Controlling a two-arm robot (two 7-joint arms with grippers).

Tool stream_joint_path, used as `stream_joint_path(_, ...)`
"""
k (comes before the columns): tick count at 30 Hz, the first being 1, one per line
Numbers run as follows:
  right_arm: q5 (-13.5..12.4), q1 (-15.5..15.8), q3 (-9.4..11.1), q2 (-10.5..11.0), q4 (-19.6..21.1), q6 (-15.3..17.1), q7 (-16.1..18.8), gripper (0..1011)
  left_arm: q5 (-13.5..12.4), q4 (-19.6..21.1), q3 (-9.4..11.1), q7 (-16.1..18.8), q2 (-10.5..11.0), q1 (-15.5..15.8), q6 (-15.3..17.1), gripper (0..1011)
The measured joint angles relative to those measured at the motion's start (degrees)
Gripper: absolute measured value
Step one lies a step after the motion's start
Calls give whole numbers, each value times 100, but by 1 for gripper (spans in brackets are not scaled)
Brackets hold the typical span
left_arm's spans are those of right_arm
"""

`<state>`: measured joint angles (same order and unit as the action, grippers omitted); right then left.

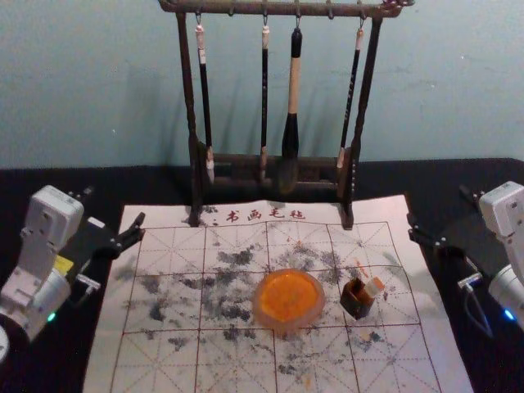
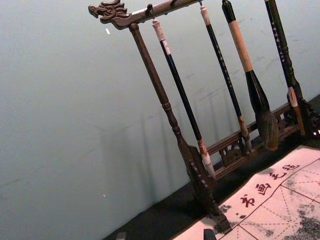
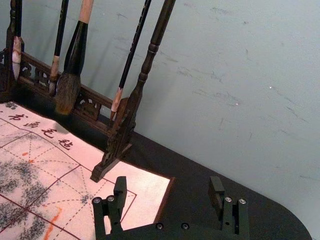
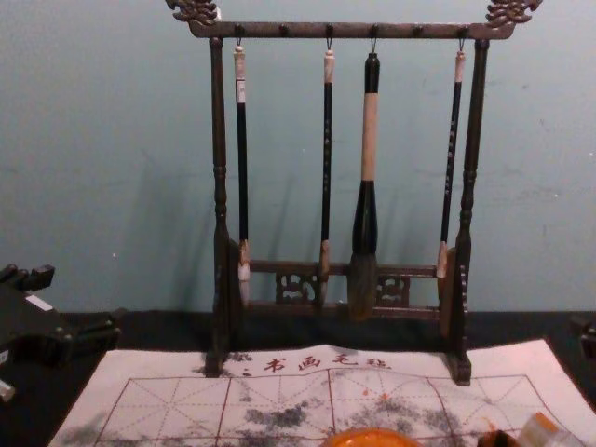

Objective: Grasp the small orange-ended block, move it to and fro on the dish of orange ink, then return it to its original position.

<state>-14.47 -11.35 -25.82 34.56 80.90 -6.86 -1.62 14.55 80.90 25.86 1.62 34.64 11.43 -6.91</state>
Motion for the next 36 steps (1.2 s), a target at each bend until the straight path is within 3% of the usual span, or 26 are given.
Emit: stream_joint_path(36,-8,-8,-4,8,0,-4,0,1002,0,0,0,0,0,0,0,1001)
